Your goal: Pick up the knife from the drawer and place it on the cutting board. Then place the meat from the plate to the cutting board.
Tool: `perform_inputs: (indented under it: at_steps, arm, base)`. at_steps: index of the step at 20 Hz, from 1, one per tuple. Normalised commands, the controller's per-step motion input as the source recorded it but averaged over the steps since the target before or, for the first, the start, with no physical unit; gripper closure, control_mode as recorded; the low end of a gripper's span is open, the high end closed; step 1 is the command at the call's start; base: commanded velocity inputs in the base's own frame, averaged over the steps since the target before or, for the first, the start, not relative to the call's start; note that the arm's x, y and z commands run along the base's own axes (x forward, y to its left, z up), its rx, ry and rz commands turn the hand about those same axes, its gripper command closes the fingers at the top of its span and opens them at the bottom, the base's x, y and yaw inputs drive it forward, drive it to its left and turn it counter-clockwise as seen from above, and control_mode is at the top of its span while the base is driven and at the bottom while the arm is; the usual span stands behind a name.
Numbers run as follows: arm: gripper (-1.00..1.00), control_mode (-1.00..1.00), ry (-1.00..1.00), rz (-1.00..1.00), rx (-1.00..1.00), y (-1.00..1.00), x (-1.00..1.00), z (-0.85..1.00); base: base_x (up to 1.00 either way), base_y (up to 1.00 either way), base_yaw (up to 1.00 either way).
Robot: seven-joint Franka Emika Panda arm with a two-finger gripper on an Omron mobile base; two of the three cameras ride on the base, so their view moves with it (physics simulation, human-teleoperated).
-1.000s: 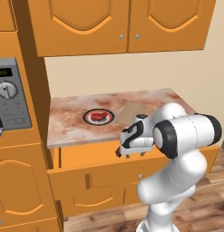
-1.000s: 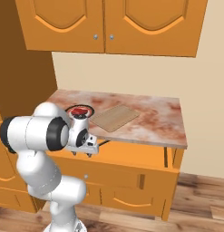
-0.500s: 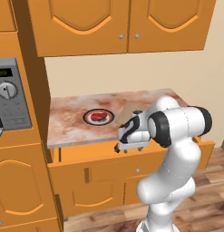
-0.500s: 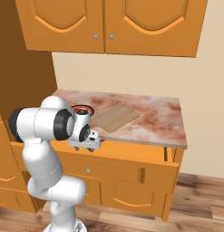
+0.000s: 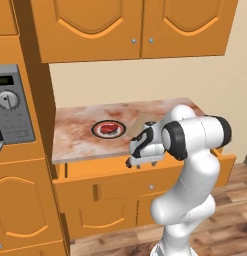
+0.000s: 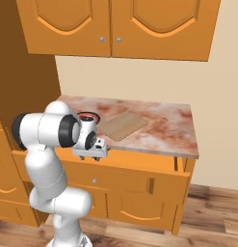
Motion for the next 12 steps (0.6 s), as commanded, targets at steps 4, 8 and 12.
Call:
perform_inputs:
  at_steps: [4, 8, 12]
  arm:
    - [-1.00, -1.00, 0.00, 0.00, 0.00, -0.04, -1.00, -0.97]
    - [-1.00, -1.00, 0.00, 0.00, 0.00, -0.16, -1.00, -0.91]
    - [-1.00, -1.00, 0.00, 0.00, 0.00, -0.17, -1.00, -0.87]
  base:
    - [0.00, 0.00, 0.00]
    - [0.00, 0.00, 0.00]
    - [0.00, 0.00, 0.00]
